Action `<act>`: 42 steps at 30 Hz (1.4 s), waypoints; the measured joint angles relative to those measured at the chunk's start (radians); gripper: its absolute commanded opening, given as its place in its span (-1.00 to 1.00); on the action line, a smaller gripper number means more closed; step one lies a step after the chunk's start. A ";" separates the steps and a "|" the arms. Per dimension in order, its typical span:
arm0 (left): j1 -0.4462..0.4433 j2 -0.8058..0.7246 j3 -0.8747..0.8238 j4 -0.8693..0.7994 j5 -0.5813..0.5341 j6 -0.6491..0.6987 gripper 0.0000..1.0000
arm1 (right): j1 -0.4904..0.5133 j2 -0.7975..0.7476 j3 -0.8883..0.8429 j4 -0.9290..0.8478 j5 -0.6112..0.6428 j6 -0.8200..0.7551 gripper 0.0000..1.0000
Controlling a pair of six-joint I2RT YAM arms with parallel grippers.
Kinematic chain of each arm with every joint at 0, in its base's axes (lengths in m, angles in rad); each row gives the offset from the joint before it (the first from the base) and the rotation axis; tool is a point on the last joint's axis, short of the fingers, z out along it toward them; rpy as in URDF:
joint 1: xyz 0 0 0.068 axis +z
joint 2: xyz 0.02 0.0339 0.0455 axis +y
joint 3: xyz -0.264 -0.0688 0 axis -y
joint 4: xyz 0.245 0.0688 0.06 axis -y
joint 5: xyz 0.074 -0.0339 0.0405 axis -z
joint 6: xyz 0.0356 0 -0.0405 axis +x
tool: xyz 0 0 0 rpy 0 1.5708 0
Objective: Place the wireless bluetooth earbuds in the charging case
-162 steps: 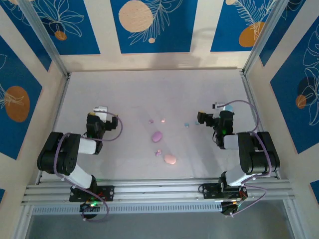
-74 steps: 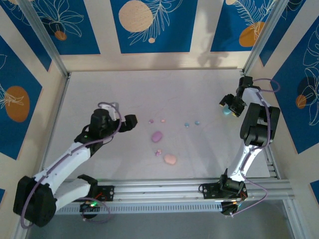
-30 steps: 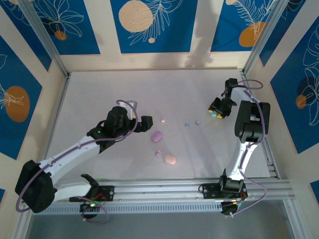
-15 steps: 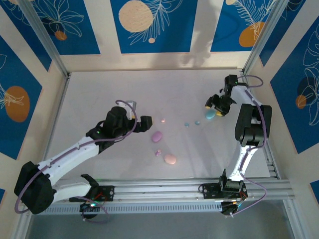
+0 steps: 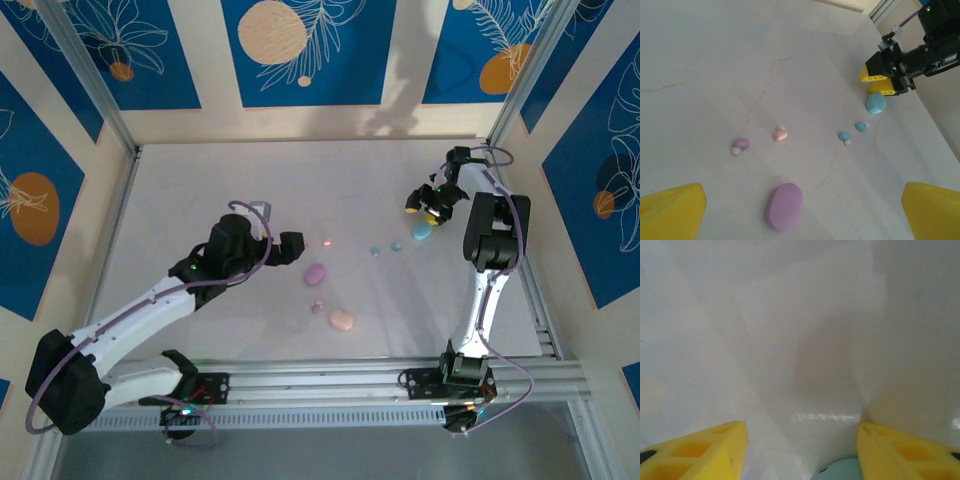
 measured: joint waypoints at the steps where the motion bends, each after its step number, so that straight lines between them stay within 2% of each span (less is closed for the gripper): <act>1: 0.000 -0.001 0.000 0.000 0.000 0.000 1.00 | 0.000 0.000 0.000 -0.006 0.000 -0.001 0.19; 8: 0.000 -0.001 0.000 0.002 0.001 -0.003 1.00 | -0.002 -0.020 -0.044 -0.007 0.009 -0.010 0.19; 22: -0.001 0.005 -0.006 0.025 0.016 -0.003 1.00 | -0.003 -0.237 -0.353 -0.003 0.000 0.013 0.20; 27: -0.001 0.013 -0.006 0.031 0.021 -0.003 1.00 | 0.010 -0.314 -0.409 0.009 0.000 0.040 0.24; 31: -0.001 0.013 -0.007 0.031 0.023 -0.003 1.00 | 0.039 -0.350 -0.410 0.017 0.042 0.042 0.29; 38: -0.001 0.013 -0.008 0.031 0.023 -0.003 1.00 | 0.092 -0.356 -0.408 0.023 0.197 -0.034 0.40; 42: -0.001 0.016 -0.008 0.032 0.024 -0.003 1.00 | 0.084 -0.356 -0.408 0.048 0.187 -0.072 0.38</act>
